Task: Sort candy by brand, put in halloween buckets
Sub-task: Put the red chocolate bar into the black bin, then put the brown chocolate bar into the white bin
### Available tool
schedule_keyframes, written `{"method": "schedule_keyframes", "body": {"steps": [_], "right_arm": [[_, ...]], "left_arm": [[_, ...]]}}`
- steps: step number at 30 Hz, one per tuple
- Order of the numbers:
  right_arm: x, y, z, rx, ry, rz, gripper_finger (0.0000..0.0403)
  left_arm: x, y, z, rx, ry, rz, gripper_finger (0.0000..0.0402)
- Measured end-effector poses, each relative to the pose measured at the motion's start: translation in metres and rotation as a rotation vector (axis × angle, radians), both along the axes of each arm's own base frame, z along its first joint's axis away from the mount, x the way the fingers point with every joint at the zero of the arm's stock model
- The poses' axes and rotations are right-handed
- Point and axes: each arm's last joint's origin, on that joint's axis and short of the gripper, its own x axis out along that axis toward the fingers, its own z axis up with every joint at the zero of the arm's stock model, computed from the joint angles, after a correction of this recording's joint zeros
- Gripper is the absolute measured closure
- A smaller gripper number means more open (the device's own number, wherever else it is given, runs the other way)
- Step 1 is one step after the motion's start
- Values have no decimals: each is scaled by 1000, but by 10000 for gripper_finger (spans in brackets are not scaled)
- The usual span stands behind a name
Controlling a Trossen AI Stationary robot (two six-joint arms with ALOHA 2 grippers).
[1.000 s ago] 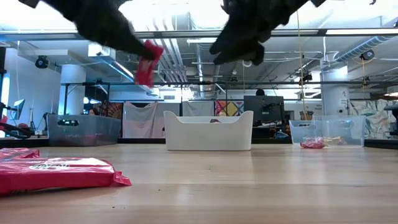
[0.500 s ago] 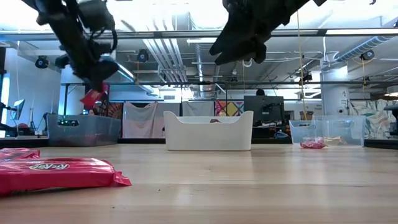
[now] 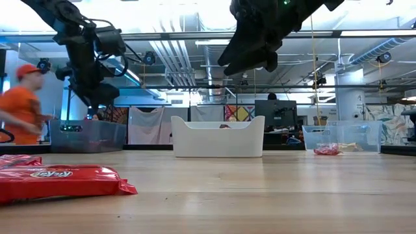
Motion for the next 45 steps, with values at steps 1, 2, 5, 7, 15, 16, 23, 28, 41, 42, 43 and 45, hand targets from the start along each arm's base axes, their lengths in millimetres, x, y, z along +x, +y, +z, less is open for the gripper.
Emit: {"method": "schedule_keyframes", "body": {"steps": [1,2,5,7,15,16,23,28,41,42,43,45], "right_arm": [[0,0,0,1,0,-1,225],[0,0,0,3,0,-3,225],[-1,0,-1,21,16,-17,225],[-4,1,-4,45,51,-28,225],[-26,6,-23,257,319,-179,225],[-31,8,-26,280,366,-210,225],[-66,30,-37,404,684,-415,225],[-86,47,-38,443,848,-513,225],[-110,92,-44,491,900,-544,225],[-112,94,-46,492,901,-551,225],[-113,95,-48,495,901,-559,225],[-115,96,-52,498,899,-563,225]], "left_arm": [[1,1,-1,-2,2,0,288],[1,1,-2,-5,6,1,278],[3,1,-3,-11,9,-3,250],[5,-3,-2,-28,-12,-36,237],[26,-45,12,-16,-157,-268,228],[28,-53,15,-11,-176,-306,229],[37,-115,29,-11,-307,-638,231],[38,-152,36,-30,-395,-852,231],[46,-204,33,-68,-436,-1145,231],[47,-204,32,-68,-431,-1145,231],[48,-205,32,-68,-425,-1144,231],[50,-205,29,-70,-413,-1144,231]]}}
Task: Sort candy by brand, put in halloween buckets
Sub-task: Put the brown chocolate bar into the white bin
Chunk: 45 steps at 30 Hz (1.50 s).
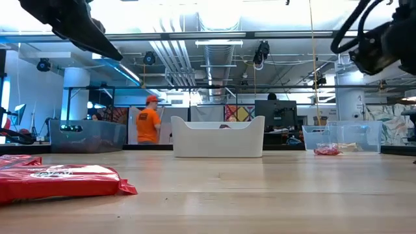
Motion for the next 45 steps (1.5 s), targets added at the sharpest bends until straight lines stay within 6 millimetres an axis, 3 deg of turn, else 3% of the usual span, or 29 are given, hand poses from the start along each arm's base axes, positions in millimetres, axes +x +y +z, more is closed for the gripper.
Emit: {"method": "schedule_keyframes", "body": {"steps": [8,14,25,29,32,35,41,45], "right_arm": [[-10,-5,-18,-49,21,19,225],[-8,-7,-38,-12,-81,17,243],[-11,-11,-45,-46,-117,1,360],[-11,-11,-43,-59,-134,-2,369],[-9,-14,-36,-89,-178,-5,369],[1,-19,-16,-161,-319,-9,368],[31,-43,34,-523,-651,70,370],[56,-61,56,-775,-824,130,370]], "left_arm": [[7,-2,-7,44,23,32,231],[10,-3,-10,48,30,32,231],[11,-4,-9,48,20,37,231],[11,-4,-9,49,20,37,231],[11,-4,-9,48,16,38,231],[12,-4,-9,44,9,38,231],[14,-5,-7,46,-14,27,231],[15,-5,-5,43,-36,21,231]]}}
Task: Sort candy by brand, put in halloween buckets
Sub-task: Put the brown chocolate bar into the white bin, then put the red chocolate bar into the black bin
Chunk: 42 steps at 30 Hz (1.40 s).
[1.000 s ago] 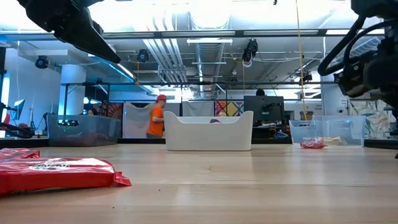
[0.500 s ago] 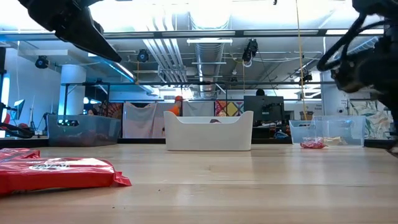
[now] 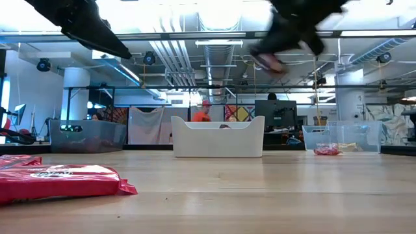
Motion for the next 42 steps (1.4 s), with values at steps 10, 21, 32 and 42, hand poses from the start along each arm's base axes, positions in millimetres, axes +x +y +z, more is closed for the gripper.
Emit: {"method": "schedule_keyframes", "body": {"steps": [10,21,32,42], "right_arm": [[60,-53,-9,-264,-133,-70,370],[97,-103,-33,-91,-147,8,310],[116,-112,-24,-47,-1,36,241],[99,-98,-2,-35,118,68,223]], "left_arm": [[0,-4,-2,-95,41,-112,231],[-3,-10,-6,-236,147,-298,231],[-4,-11,-7,-263,167,-327,231],[-7,-18,-11,-286,193,-362,231]]}}
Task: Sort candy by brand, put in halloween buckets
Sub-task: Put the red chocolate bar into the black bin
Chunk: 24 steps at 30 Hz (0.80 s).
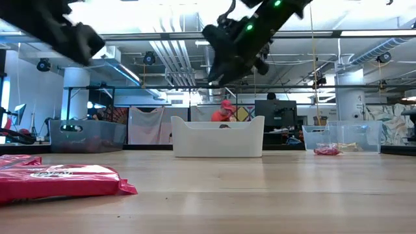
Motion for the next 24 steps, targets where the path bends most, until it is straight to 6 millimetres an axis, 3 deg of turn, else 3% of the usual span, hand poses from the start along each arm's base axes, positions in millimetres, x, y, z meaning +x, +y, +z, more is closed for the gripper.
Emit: {"method": "schedule_keyframes", "body": {"steps": [4,12,17,24], "right_arm": [[-16,19,2,25,75,20,222],[-41,49,-1,46,62,30,221],[-55,57,-10,73,63,15,220],[-65,57,-16,83,55,-11,218]], "left_arm": [[-3,-15,-12,-30,78,-135,231],[13,-49,-41,30,103,-272,231],[27,-62,-52,71,124,-297,230],[42,-77,-67,93,191,-459,210]]}}
